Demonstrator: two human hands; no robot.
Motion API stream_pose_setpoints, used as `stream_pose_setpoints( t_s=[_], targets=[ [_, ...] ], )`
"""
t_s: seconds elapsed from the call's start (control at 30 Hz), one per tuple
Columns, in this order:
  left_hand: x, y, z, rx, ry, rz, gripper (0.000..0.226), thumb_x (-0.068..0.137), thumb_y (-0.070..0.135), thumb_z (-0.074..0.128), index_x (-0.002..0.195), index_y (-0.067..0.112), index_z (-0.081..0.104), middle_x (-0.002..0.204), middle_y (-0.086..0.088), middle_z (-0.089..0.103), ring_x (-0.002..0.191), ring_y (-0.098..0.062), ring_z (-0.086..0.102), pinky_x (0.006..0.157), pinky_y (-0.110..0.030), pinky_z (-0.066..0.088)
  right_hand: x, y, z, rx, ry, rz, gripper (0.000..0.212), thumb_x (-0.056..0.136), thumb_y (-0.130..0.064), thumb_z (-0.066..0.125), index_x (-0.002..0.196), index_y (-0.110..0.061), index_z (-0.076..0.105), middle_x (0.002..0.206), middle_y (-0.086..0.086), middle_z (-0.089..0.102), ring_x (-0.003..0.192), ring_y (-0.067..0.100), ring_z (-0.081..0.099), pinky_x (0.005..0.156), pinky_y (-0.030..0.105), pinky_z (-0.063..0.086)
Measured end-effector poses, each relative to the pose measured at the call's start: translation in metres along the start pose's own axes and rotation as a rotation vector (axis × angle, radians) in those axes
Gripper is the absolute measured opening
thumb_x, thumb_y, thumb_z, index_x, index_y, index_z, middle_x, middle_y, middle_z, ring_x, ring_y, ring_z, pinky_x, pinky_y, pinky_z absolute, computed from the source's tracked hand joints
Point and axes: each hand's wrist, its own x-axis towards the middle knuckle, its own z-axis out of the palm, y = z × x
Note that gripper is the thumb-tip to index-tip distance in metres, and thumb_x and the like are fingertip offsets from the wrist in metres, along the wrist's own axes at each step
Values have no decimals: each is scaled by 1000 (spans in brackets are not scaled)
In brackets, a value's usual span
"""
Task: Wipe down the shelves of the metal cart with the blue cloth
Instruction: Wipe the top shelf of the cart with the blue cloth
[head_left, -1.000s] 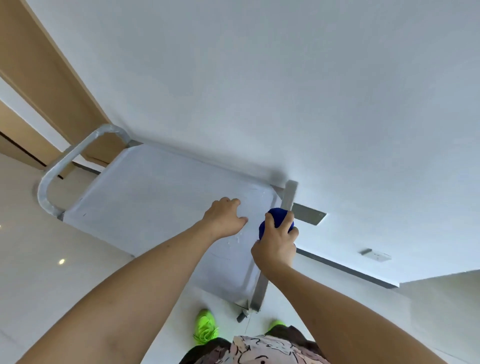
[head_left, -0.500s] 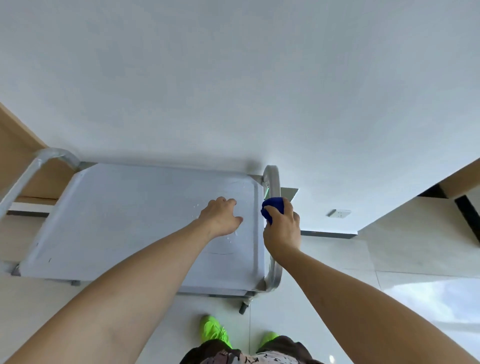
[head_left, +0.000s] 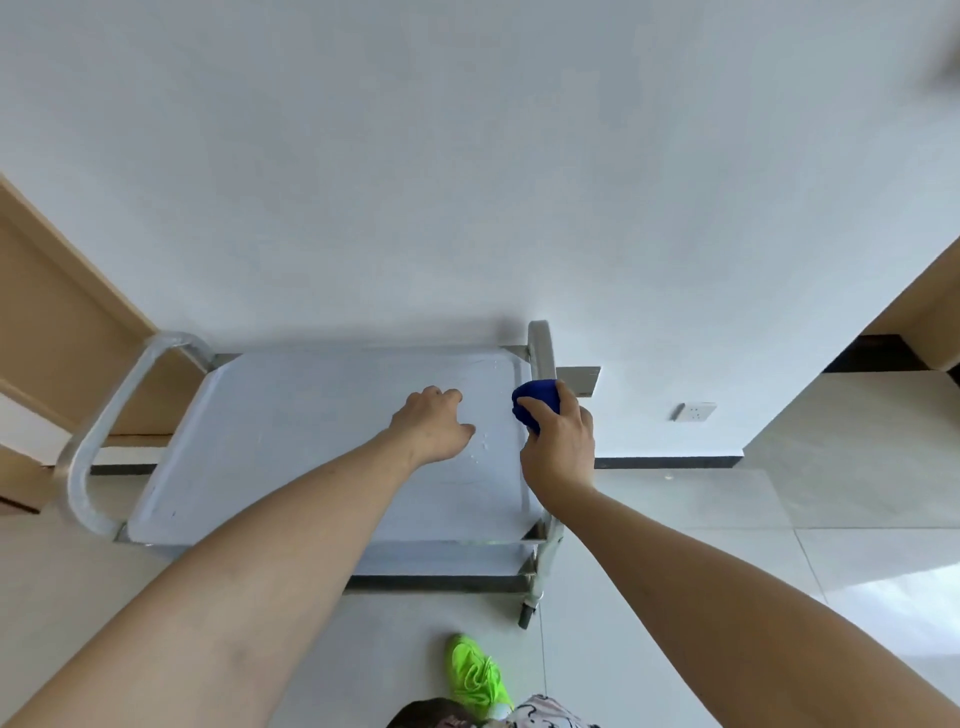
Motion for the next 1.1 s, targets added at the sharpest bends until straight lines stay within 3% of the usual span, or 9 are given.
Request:
stream_pose_setpoints(
  t_s=[0.17, 0.4, 0.57, 0.73, 0.87, 1.0, 1.1],
  targets=[
    [-29, -4, 6, 36, 13, -9, 59, 94, 43, 53, 145, 16, 40, 146, -10, 41, 131, -30, 41, 104, -46, 44, -24, -14, 1, 56, -1, -65, 46, 93, 1, 56, 130, -25, 65, 159, 7, 33, 124, 36, 42, 96, 45, 44],
    [-34, -14, 6, 70, 57, 33, 54, 94, 43, 53, 140, 16, 44, 144, -10, 43, 130, -31, 42, 102, -46, 45, -36, -28, 10, 10, -42, -62, 51, 96, 0, 51, 138, -29, 58, 161, 7, 30, 131, 35, 38, 105, 48, 39],
    [-19, -30, 0, 68, 61, 79, 54, 93, 43, 53, 139, 16, 44, 143, -8, 43, 127, -30, 43, 99, -46, 46, -29, -40, 26, -75, -45, -75, 49, 96, -3, 52, 136, -31, 59, 149, 2, 44, 114, 32, 48, 83, 30, 36],
    [2, -58, -3, 68, 32, 128, 53, 93, 43, 53, 138, 16, 45, 142, -8, 44, 127, -29, 43, 98, -45, 47, -23, -49, 54, -46, -54, 6, 49, 94, -2, 59, 135, -28, 60, 146, 1, 47, 111, 29, 50, 85, 35, 45],
    [19, -75, 3, 47, -28, 166, 52, 93, 42, 52, 137, 15, 46, 143, -8, 43, 129, -29, 42, 99, -44, 46, -23, -46, 74, -114, -74, 69, 44, 97, -5, 53, 131, -30, 63, 139, 0, 50, 106, 28, 51, 76, 31, 40],
    [33, -84, 11, 67, -88, 229, 54, 93, 43, 52, 139, 16, 44, 145, -8, 41, 131, -30, 40, 102, -45, 44, -21, -45, 83, -204, -75, 206, 51, 92, 0, 55, 131, -31, 59, 143, 1, 44, 111, 27, 47, 73, 31, 39],
    [42, -91, 18, 73, -131, 241, 54, 93, 43, 52, 139, 15, 44, 144, -9, 41, 132, -30, 38, 102, -45, 43, -19, -43, 88, -313, -80, 241, 53, 93, -8, 59, 139, -33, 51, 158, 4, 29, 123, 30, 42, 83, 36, 45]
  ],
)
